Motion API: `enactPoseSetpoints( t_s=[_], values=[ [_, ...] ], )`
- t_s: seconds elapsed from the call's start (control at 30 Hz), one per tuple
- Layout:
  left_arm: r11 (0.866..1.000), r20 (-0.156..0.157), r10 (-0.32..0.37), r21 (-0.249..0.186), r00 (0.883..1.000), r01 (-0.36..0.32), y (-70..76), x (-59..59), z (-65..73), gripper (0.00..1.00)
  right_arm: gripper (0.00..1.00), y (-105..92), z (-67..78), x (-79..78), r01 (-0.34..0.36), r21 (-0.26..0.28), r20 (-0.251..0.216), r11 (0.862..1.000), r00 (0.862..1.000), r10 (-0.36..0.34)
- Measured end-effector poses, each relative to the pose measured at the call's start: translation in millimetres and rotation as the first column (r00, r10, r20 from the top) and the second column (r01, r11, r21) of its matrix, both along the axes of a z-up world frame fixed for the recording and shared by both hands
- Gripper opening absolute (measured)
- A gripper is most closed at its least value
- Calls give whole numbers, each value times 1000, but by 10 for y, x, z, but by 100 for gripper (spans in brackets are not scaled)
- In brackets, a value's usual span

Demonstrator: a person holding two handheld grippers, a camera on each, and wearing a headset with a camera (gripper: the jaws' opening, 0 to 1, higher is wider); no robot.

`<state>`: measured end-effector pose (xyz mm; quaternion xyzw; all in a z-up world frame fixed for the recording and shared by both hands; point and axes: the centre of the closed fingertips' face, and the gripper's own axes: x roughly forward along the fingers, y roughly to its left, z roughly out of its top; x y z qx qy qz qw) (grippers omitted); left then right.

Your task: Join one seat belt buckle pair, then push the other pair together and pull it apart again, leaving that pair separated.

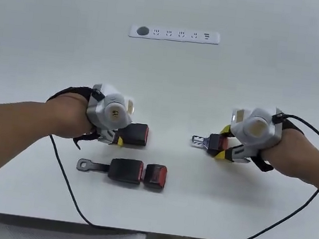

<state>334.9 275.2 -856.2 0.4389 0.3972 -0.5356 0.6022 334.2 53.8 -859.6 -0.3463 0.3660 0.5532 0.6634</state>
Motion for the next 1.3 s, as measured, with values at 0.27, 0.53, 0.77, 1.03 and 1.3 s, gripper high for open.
enactPoseSetpoints(
  t_s=[0.27,0.53,0.77,1.03,1.3],
  values=[
    [1000,22,-10,-4,1000,10,18,41,-35,31,45,5,2,69,-9,-60,41,998,999,11],
    [1000,92,-21,10,996,20,33,83,9,42,53,-53,-12,82,21,-69,54,997,998,-18],
    [997,127,60,-63,990,-52,84,-2,217,48,59,-89,148,-87,126,36,47,991,991,-127],
    [953,176,239,-229,955,-196,171,-153,618,66,73,-48,339,-407,207,136,47,969,975,-215],
    [886,95,360,-345,928,-309,456,-717,791,81,83,-6,500,-695,243,202,34,949,966,-255]
  ],
)
